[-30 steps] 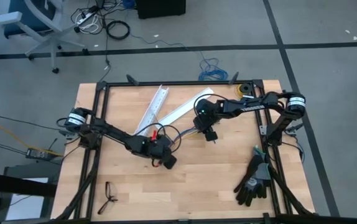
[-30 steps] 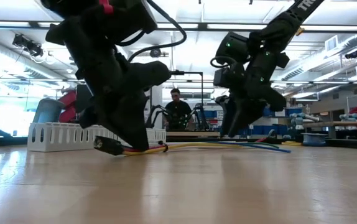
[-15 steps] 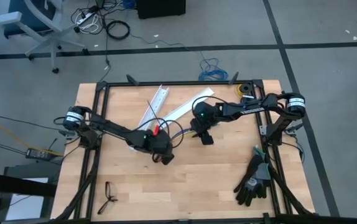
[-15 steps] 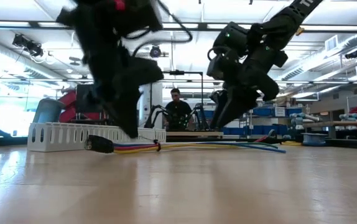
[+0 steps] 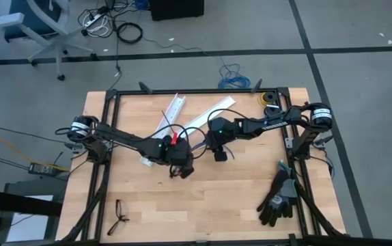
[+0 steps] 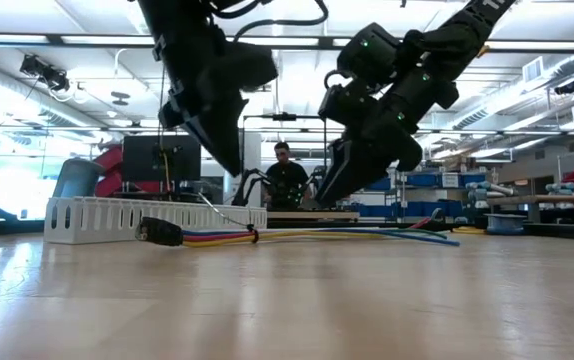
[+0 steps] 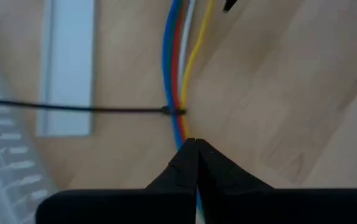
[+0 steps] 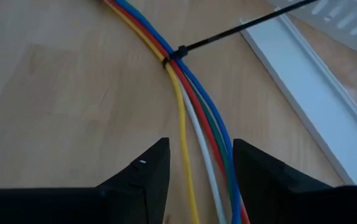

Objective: Ziptie cables
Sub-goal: Wrap the cable wires with the black zip tie, then put the ziptied cable wires into the white cable duct

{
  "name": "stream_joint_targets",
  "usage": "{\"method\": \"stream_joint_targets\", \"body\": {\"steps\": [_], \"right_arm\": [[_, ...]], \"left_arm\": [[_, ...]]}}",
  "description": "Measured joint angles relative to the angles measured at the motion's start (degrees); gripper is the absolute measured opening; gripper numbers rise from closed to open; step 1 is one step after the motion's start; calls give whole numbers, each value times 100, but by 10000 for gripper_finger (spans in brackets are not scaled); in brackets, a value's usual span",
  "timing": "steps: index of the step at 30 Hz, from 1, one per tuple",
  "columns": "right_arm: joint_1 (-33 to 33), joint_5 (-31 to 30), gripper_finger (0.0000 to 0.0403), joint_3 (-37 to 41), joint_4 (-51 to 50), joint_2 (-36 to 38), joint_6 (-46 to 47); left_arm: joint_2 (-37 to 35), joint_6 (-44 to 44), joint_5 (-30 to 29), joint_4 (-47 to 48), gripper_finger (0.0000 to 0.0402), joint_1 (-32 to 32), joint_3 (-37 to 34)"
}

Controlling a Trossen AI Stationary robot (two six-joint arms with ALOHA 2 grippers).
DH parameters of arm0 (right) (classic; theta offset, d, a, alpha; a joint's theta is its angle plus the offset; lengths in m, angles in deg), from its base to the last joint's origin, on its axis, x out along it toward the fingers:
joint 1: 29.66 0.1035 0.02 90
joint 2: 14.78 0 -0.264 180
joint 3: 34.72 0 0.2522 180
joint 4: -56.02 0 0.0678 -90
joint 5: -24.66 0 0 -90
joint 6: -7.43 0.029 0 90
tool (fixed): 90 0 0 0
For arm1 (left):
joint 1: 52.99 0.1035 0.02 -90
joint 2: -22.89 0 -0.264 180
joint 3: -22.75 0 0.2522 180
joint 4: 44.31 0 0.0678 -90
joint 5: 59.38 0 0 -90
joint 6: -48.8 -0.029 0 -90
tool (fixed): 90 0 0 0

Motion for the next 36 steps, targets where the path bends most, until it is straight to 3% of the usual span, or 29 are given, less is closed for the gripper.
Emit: {"method": "stream_joint_targets", "body": {"steps": [10, 21, 36], "right_arm": [[13, 320, 160, 4, 2, 2, 368], [37, 402, 160, 4, -30, 2, 375], [151, 395, 160, 6, -195, 9, 463]], "left_arm": [[2, 198, 213, -415, 43, -4, 0], [4, 331, 249, -399, 140, -17, 0], [1052, 647, 390, -327, 147, 2, 2]]}}
